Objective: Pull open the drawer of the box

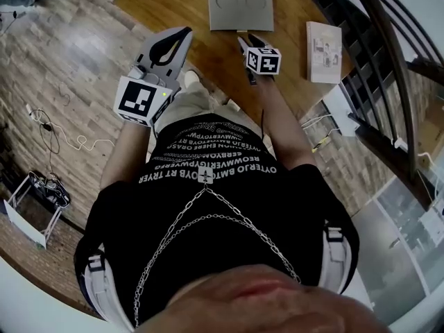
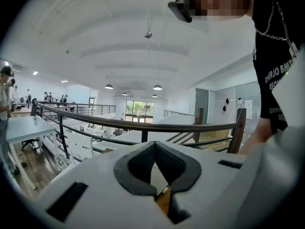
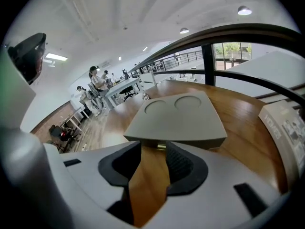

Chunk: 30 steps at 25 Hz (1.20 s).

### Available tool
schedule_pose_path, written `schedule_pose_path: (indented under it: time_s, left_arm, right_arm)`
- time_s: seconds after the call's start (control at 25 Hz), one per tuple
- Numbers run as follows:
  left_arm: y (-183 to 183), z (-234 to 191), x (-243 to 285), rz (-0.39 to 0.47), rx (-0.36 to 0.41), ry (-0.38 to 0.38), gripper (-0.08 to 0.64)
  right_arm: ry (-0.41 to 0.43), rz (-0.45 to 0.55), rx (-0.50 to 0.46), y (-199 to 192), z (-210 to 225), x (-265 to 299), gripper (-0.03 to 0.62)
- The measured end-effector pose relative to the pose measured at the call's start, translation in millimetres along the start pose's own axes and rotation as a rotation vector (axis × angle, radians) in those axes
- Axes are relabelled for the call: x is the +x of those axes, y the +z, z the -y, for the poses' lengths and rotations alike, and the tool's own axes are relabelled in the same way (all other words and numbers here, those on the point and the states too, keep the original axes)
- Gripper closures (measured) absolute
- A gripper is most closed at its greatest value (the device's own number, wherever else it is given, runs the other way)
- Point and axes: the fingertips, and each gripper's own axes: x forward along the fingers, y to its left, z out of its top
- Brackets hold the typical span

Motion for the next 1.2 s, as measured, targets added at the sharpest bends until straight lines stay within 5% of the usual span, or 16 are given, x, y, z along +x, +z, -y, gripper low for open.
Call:
schedule_pose_path:
  time_s: [0.56,1.2]
  left_arm:
    - [-23,1,2,-0.045,-0.022,-0.02,0.554]
    - [-25,14,4,-0.071,-0.016,-0.089,0.554]
  right_arm:
    - [-0.094,-0.089,0.037,-26,25,41,0.377]
    - [-0.122,-0.131,0.064,-30,31,58,0.419]
